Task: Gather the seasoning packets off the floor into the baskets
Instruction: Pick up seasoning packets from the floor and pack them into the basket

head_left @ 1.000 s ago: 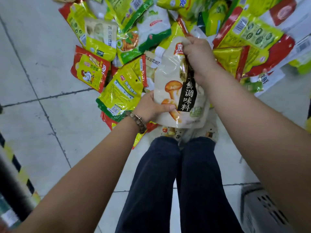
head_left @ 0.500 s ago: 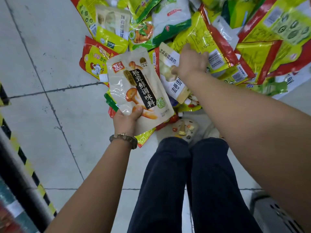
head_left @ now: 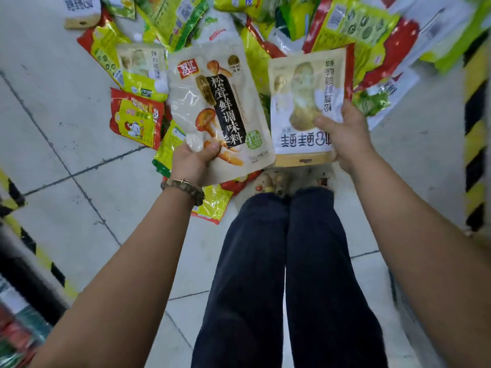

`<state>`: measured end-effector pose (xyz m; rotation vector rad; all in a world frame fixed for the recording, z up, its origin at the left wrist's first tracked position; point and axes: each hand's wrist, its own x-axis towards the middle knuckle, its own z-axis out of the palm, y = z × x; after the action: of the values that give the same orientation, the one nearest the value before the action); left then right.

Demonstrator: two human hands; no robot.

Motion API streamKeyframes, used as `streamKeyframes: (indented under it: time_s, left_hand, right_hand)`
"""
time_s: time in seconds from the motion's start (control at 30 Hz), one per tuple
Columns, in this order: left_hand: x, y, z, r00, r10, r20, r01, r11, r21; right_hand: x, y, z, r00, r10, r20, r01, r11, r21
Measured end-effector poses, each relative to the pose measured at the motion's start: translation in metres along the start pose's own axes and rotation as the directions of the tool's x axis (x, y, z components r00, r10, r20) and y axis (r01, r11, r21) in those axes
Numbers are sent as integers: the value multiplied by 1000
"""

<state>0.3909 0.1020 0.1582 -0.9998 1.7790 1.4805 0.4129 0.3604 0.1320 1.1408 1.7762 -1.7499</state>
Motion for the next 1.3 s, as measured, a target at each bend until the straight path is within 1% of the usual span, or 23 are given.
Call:
streamKeyframes:
  time_s: [0.07, 0.2, 0.3, 0.4, 0.5, 0.57, 0.63, 0.73, 0.8, 0.87, 0.93, 0.97, 1.0, 1.03, 1.07, 1.13, 1.17, 1.2, 1.23, 1.3]
  left_hand:
    - [-21, 23, 12, 995, 17, 94, -22, 998, 53]
    - [-70, 56, 40, 969, 62, 239, -104, 980, 168]
    - [-113, 67, 75, 925, 101, 365, -203, 946, 253]
    - [-165, 70, 122, 906, 143, 399, -275, 915, 295]
    - [-220, 59, 171, 872, 147, 466, -329, 882, 338]
    - [-262, 41, 207, 820, 131, 557, -388, 842, 374]
    - [-307, 14, 243, 756, 95, 647, -459, 782, 422]
    - [-378, -46, 292, 628, -17, 778, -544, 705, 454]
    - [-425, -95, 323, 544, -93, 834, -613, 634, 471]
    - [-466, -149, 348, 481, -159, 862, -654, 590, 473]
    - [-505, -202, 368, 412, -208, 887, -696, 557, 453]
    - [-523, -226, 375, 391, -225, 892, -720, 529, 449]
    - [-537, -249, 380, 399, -224, 889, -727, 514, 455]
    - [-549, -270, 385, 423, -216, 880, -724, 503, 472]
    - [-554, -291, 391, 450, -201, 870, -724, 488, 487]
    - [-558, -327, 400, 492, -187, 850, -724, 454, 519]
    - [-557, -342, 405, 522, -188, 832, -710, 446, 546]
    - [-555, -354, 409, 550, -188, 813, -687, 451, 569]
    - [-552, -365, 414, 579, -186, 794, -666, 454, 592]
    - [-545, -382, 422, 605, -175, 777, -656, 444, 610]
  right_hand:
    - [-34, -7, -26, 999, 9, -48, -4, 995, 96]
    - [-97, -20, -83, 978, 23, -206, 19, 980, 199]
    - [-143, -23, -129, 948, 5, -319, 81, 963, 257]
    - [-194, -13, -177, 903, 22, -429, 126, 941, 315]
    - [-254, 19, -231, 847, 68, -527, 180, 896, 406]
    - [-299, 46, -268, 779, 106, -619, 215, 881, 422]
    - [-348, 75, -307, 692, 153, -706, 252, 865, 435]
    - [-426, 138, -360, 535, 256, -805, 294, 837, 462]
    - [-476, 186, -390, 443, 319, -838, 315, 819, 479]
    - [-520, 236, -413, 342, 379, -860, 294, 826, 481]
    - [-556, 291, -432, 209, 462, -862, 233, 832, 503]
    - [-570, 319, -440, 139, 501, -855, 188, 834, 519]
    - [-582, 344, -447, 76, 532, -843, 129, 833, 537]
    - [-589, 369, -453, 33, 558, -829, 63, 827, 559]
    - [-594, 389, -458, 17, 573, -820, -2, 820, 573]
    - [-593, 426, -465, 17, 578, -816, -178, 805, 566]
    - [-588, 439, -468, 29, 570, -821, -271, 795, 543]
    - [-583, 448, -472, 58, 561, -826, -345, 787, 511]
    - [-575, 456, -475, 96, 549, -830, -401, 785, 473]
    - [-559, 465, -479, 176, 531, -829, -470, 785, 403]
